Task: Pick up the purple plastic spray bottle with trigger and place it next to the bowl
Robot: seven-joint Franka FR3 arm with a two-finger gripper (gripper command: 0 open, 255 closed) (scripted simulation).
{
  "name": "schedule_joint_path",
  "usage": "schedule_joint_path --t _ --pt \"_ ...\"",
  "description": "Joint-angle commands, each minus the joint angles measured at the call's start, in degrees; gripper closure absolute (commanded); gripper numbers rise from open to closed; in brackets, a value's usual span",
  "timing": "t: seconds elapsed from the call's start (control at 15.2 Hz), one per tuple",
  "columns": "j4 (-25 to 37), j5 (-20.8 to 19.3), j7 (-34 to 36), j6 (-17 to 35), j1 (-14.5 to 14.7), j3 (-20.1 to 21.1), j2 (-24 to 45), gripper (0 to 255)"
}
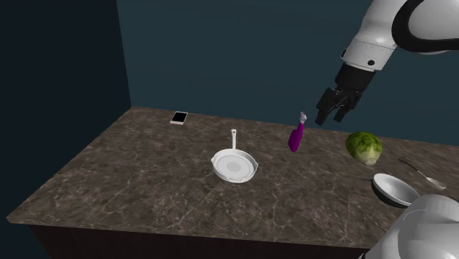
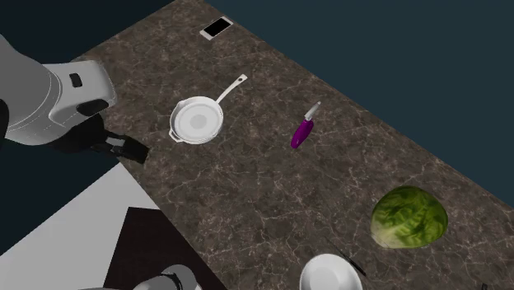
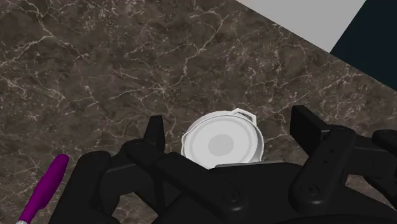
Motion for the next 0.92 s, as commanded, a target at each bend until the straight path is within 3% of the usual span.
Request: schedule_joint_path --t 0.0,0.86 --pt "0.0 0.0 0.0 0.0 0.0 0.0 0.0 0" --pt "8.6 -5.1 -6.7 9.5 -5.1 -9.4 21.2 0"
